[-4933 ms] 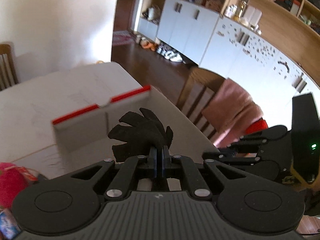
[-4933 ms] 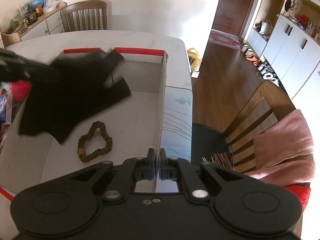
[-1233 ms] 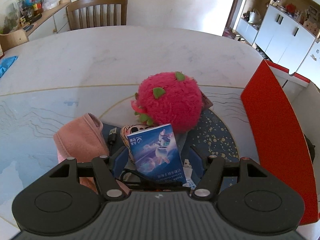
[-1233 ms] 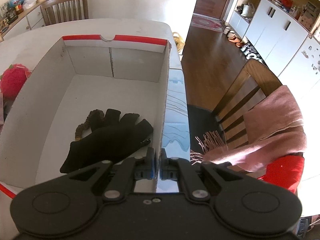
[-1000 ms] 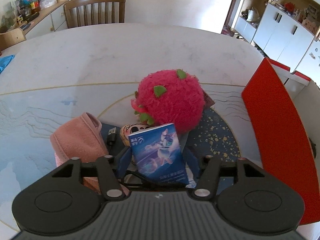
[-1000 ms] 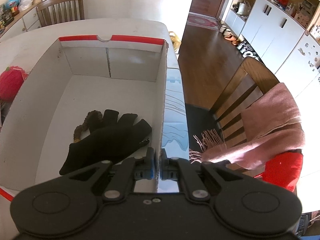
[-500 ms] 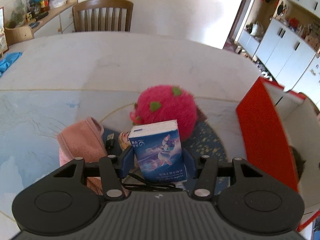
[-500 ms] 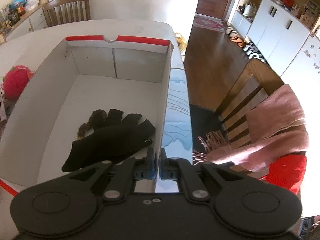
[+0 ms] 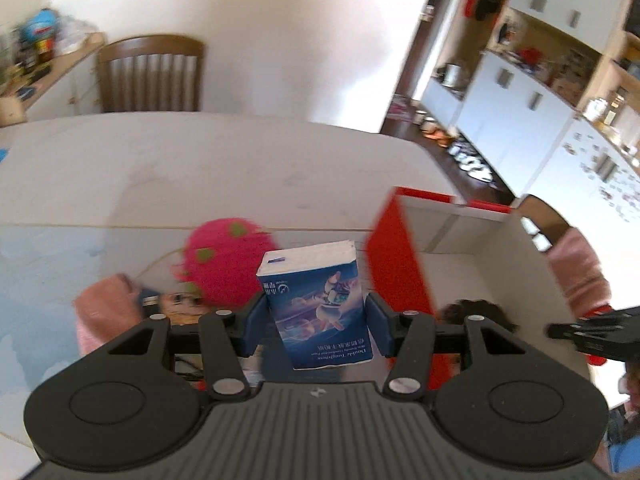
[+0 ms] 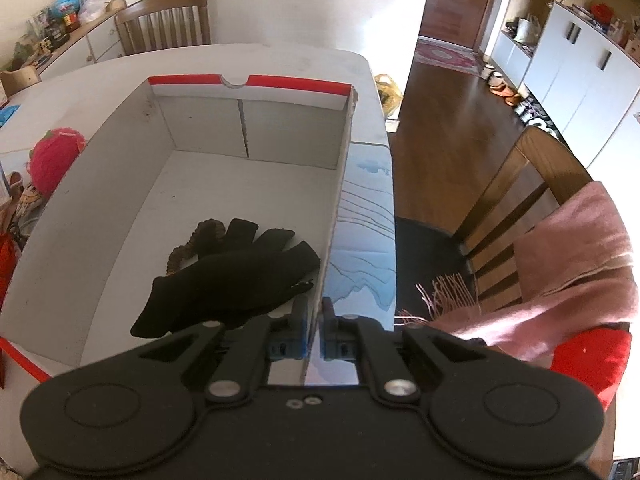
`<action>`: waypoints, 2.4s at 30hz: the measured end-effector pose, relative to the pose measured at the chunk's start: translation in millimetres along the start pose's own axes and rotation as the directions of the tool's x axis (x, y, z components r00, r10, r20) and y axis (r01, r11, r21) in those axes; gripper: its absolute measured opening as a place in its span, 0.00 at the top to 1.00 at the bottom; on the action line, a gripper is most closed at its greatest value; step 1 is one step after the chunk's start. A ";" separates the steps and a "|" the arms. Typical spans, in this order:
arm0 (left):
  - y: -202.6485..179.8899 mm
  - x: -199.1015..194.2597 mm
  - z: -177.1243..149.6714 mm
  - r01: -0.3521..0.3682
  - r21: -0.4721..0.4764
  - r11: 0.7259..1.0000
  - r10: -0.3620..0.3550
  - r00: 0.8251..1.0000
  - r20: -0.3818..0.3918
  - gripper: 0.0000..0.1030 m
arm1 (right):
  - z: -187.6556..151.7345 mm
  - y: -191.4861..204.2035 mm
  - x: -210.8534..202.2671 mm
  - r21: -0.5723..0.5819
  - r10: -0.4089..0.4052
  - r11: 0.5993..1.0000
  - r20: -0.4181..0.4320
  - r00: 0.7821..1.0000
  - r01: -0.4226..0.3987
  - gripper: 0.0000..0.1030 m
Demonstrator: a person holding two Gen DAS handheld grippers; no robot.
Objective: Organize objects
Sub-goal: 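Move the left gripper back to the pile and grasp the blue tissue pack, then carry the tissue pack into the box and open the left gripper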
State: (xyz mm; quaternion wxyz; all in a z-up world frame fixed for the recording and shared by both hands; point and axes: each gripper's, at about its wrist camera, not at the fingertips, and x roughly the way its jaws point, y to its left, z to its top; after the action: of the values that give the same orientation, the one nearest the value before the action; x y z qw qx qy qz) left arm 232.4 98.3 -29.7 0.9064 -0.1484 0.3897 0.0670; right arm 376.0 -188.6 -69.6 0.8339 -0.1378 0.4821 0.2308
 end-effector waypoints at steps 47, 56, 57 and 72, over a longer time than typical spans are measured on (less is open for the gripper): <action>-194.4 201.2 35.5 0.126 0.444 0.887 0.017 0.952 -0.304 0.49 | 1.6 -12.2 1.7 -0.029 0.057 0.998 0.002 0.998 -0.057 0.94; -197.8 223.4 37.8 0.119 0.450 0.885 0.033 0.948 -0.315 0.49 | 2.7 -12.2 3.1 -0.023 0.056 0.998 -0.002 0.998 -0.056 0.94; -197.9 225.4 37.9 0.118 0.451 0.884 0.036 0.947 -0.318 0.49 | 2.7 -12.3 3.4 -0.022 0.056 0.998 -0.002 0.998 -0.056 0.94; -181.2 213.6 39.7 0.161 0.392 0.906 -0.030 0.947 -0.319 0.42 | 4.6 -11.8 5.0 -0.022 0.049 0.999 -0.015 0.999 -0.049 0.94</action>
State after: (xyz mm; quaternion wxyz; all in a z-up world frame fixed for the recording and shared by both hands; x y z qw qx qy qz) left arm 449.4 -59.4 -119.6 0.8479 0.0189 0.5228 -0.0857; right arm 387.7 -195.3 -71.6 0.8229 -0.1369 0.4887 0.2555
